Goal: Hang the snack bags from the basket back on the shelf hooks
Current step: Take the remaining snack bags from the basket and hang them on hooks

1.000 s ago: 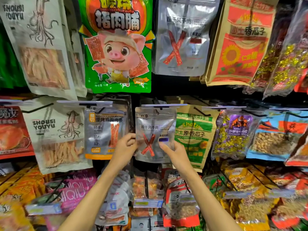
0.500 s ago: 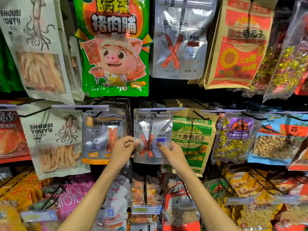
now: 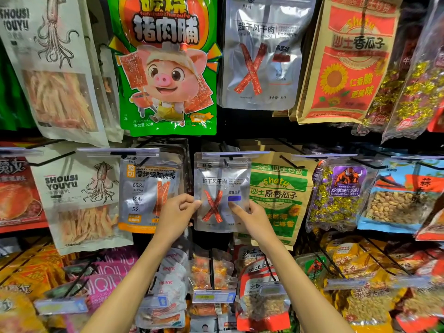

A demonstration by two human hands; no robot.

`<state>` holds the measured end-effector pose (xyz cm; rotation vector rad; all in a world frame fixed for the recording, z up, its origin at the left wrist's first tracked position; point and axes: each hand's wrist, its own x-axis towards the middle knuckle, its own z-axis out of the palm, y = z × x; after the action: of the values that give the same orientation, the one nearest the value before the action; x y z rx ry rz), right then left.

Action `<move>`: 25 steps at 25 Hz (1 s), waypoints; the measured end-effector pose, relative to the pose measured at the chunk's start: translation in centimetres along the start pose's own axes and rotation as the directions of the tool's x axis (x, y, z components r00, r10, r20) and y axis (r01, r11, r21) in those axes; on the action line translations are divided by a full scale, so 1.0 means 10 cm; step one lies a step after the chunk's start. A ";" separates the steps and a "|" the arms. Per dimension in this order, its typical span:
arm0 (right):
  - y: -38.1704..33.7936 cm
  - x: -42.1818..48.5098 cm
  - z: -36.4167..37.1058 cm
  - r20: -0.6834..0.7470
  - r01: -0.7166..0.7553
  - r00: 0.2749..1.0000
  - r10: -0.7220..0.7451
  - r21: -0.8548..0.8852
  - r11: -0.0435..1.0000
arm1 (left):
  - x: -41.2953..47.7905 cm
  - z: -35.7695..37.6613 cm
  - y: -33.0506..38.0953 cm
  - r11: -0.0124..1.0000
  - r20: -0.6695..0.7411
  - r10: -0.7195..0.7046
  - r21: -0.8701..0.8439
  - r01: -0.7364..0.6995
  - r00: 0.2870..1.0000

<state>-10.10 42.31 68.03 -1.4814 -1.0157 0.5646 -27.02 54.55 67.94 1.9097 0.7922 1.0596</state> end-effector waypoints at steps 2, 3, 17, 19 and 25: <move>0.04 -0.01 -0.03 -0.014 0.013 1.000 -0.014 -0.020 1.000 | 0.00 -0.01 0.01 0.998 -0.001 0.006 0.054 -0.006 1.000; 0.06 -0.01 -0.04 -0.017 0.018 1.000 -0.018 -0.041 0.999 | 0.00 -0.02 0.02 0.997 -0.001 0.011 0.079 -0.011 1.000; -0.08 0.24 -0.04 -0.052 0.012 0.998 -0.024 -0.222 0.975 | 0.17 0.11 0.13 0.981 -0.080 -0.077 0.173 0.089 0.994; -0.06 0.31 -0.01 -0.071 -0.008 0.997 -0.008 -0.217 0.976 | 0.21 0.13 0.14 0.976 -0.106 -0.075 0.195 0.095 0.992; 0.03 0.53 0.05 -0.098 -0.025 0.995 0.003 -0.218 0.976 | 0.38 0.16 0.14 0.965 -0.149 -0.112 0.221 0.144 0.982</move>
<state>-7.76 47.01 68.72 -1.6945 -1.0164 0.3951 -23.69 56.40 70.12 1.9615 1.1450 1.0629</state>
